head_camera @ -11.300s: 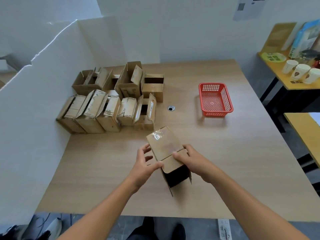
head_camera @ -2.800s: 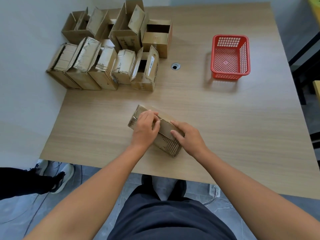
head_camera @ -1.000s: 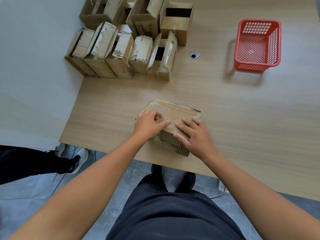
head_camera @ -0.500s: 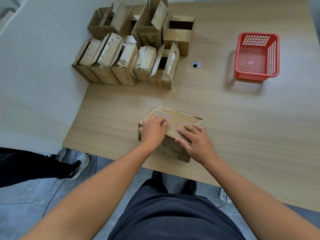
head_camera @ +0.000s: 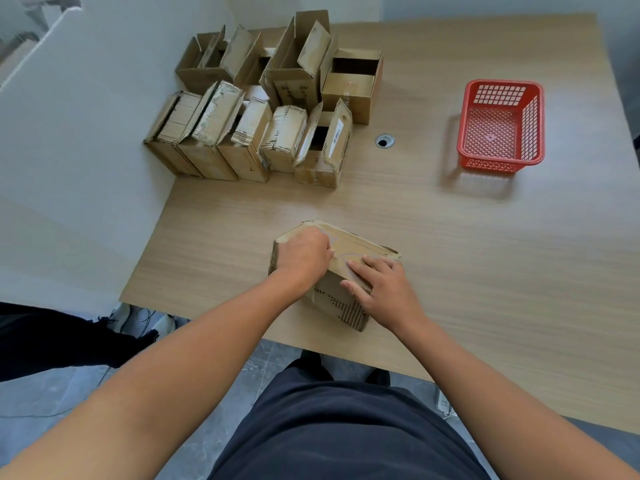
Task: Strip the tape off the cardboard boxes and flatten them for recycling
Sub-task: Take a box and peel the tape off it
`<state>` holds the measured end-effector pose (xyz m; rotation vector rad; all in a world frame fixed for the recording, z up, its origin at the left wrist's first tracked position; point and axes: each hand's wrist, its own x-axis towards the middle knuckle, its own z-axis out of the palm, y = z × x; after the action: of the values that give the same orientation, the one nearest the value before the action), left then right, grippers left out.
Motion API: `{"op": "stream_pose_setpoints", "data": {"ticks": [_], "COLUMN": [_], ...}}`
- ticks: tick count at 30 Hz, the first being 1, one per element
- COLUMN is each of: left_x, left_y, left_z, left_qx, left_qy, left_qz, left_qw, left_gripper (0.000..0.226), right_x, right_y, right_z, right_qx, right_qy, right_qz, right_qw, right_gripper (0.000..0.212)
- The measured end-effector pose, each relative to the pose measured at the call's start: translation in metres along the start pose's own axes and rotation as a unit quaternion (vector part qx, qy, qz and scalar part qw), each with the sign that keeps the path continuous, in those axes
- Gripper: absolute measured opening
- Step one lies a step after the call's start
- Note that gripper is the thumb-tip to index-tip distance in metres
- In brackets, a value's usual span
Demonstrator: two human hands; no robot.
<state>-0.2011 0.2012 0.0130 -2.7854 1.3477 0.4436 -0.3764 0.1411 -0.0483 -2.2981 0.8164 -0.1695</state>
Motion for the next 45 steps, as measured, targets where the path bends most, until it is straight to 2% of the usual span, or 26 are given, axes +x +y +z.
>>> {"op": "stream_pose_setpoints", "data": {"ticks": [6, 10, 12, 14, 17, 22, 23, 25, 28, 30, 31, 33, 34, 37, 38, 39, 40, 42, 45], "left_x": [0.0, 0.004, 0.007, 0.008, -0.002, -0.012, -0.009, -0.003, 0.011, 0.02, 0.024, 0.029, 0.031, 0.034, 0.036, 0.037, 0.037, 0.037, 0.035], "left_y": [0.005, -0.001, -0.007, -0.018, -0.033, -0.051, -0.054, -0.058, -0.058, -0.054, -0.051, -0.046, -0.045, -0.045, -0.046, -0.048, -0.049, -0.05, -0.054], "left_z": [0.005, 0.007, 0.006, 0.006, 0.008, 0.017, 0.018, 0.018, 0.017, 0.016, 0.018, 0.022, 0.025, 0.032, 0.034, 0.035, 0.035, 0.036, 0.035], "left_qx": [0.087, 0.061, -0.009, -0.124, -0.37, -0.506, -0.506, -0.456, -0.373, -0.369, -0.381, -0.442, -0.495, -0.652, -0.678, -0.686, -0.674, -0.616, -0.579], "left_qy": [-0.019, -0.037, -0.015, 0.022, 0.014, -0.028, -0.042, -0.044, -0.001, 0.026, 0.045, 0.089, 0.096, 0.074, 0.066, 0.057, 0.055, 0.067, 0.056], "left_qz": [0.051, 0.027, -0.006, -0.039, -0.042, 0.041, 0.06, 0.1, 0.125, 0.131, 0.131, 0.115, 0.091, 0.02, 0.012, 0.016, 0.034, 0.082, 0.092], "left_qw": [0.995, 0.997, 1.0, 0.991, 0.928, 0.861, 0.86, 0.883, 0.919, 0.92, 0.914, 0.885, 0.859, 0.755, 0.732, 0.725, 0.736, 0.781, 0.809], "left_gripper": [0.018, 0.021, 0.016, 0.025, 0.024, 0.01, 0.013, 0.03, 0.05, 0.056, 0.05, 0.029, 0.022, 0.017, 0.016, 0.016, 0.017, 0.02, 0.019], "right_x": [-0.003, -0.002, 0.0, 0.004, 0.012, 0.022, 0.023, 0.025, 0.03, 0.033, 0.035, 0.037, 0.039, 0.047, 0.05, 0.052, 0.055, 0.059, 0.067], "right_y": [-0.001, -0.003, -0.002, -0.001, 0.002, 0.002, 0.002, 0.001, 0.003, 0.003, 0.003, 0.001, 0.001, 0.002, 0.002, 0.001, 0.001, 0.002, 0.001], "right_z": [0.006, 0.006, 0.004, 0.0, -0.007, -0.019, -0.021, -0.023, -0.027, -0.029, -0.03, -0.031, -0.032, -0.037, -0.039, -0.039, -0.04, -0.041, -0.044], "right_qx": [-0.015, -0.014, -0.011, -0.001, 0.027, 0.038, 0.048, 0.066, 0.068, 0.041, 0.019, -0.009, -0.014, -0.016, -0.013, -0.01, -0.006, -0.001, 0.009], "right_qy": [0.033, 0.037, 0.028, 0.013, 0.008, -0.016, -0.015, -0.015, -0.033, -0.043, -0.047, -0.053, -0.053, -0.053, -0.056, -0.058, -0.059, -0.059, -0.042], "right_qz": [-0.019, -0.019, -0.01, 0.015, 0.042, 0.041, 0.044, 0.047, 0.067, 0.088, 0.095, 0.105, 0.11, 0.128, 0.135, 0.141, 0.146, 0.158, 0.189], "right_qw": [0.999, 0.999, 1.0, 1.0, 0.999, 0.998, 0.998, 0.997, 0.995, 0.994, 0.994, 0.993, 0.992, 0.99, 0.989, 0.988, 0.988, 0.986, 0.981], "right_gripper": [0.048, 0.047, 0.048, 0.049, 0.05, 0.047, 0.046, 0.043, 0.044, 0.047, 0.05, 0.053, 0.053, 0.048, 0.047, 0.045, 0.044, 0.042, 0.043]}}
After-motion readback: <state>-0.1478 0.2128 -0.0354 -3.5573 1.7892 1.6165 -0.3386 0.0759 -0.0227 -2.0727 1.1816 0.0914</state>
